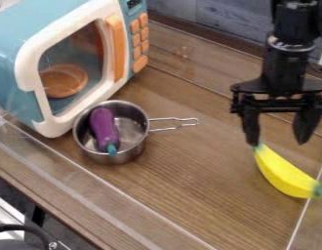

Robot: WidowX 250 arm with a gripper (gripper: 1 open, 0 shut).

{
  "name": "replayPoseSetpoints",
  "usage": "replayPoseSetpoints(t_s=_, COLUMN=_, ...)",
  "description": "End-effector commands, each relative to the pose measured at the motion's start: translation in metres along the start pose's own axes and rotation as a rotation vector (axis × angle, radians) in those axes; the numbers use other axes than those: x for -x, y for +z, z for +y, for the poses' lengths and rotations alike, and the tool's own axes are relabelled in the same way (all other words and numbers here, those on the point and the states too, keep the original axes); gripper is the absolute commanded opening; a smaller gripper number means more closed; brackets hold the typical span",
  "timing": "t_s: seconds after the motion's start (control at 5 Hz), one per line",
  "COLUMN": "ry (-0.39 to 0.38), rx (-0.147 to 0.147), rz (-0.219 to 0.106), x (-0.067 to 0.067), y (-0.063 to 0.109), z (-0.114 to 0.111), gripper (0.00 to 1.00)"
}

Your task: Put the banana in the silver pot

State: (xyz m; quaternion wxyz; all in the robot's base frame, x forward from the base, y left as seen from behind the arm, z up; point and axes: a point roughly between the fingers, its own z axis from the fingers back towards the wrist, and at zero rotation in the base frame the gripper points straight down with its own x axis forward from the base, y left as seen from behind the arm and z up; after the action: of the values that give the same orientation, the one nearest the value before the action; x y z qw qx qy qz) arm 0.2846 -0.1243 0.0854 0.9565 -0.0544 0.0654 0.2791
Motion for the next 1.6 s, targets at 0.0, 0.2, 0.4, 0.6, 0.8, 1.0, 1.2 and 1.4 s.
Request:
replayPoseSetpoints(t_s=0.0, ry=0.116, rx=0.068, rz=-0.046, x=0.005, y=0.010, z=-0.012, gripper=1.00)
replayPoseSetpoints(t_s=0.2, ry=0.249, rx=0.094, rz=-0.060, x=0.012, y=0.001, z=-0.015, gripper=1.00)
replayPoseSetpoints(t_s=0.4, ry=0.230, rx=0.099, rz=-0.061, x=0.013, y=-0.011, z=-0.024, gripper=1.00)
replayPoseSetpoints(t_s=0.6, ry=0.198, rx=0.096, rz=-0.060, x=0.012, y=-0.015, z=-0.029, gripper=1.00)
replayPoseSetpoints(t_s=0.8, ry=0.231, rx=0.103, rz=-0.065, x=0.017, y=-0.021, z=-0.017, gripper=1.00)
replayPoseSetpoints(t_s=1.0, ry=0.233, rx=0.127, rz=-0.068, x=0.022, y=-0.020, z=-0.005, gripper=1.00)
replayPoseSetpoints(t_s=1.2, ry=0.222, rx=0.132, rz=-0.070, x=0.015, y=-0.020, z=-0.005, gripper=1.00)
replayPoseSetpoints(t_s=1.4, ry=0.213, rx=0.137, rz=-0.073, x=0.007, y=-0.020, z=-0.005, gripper=1.00)
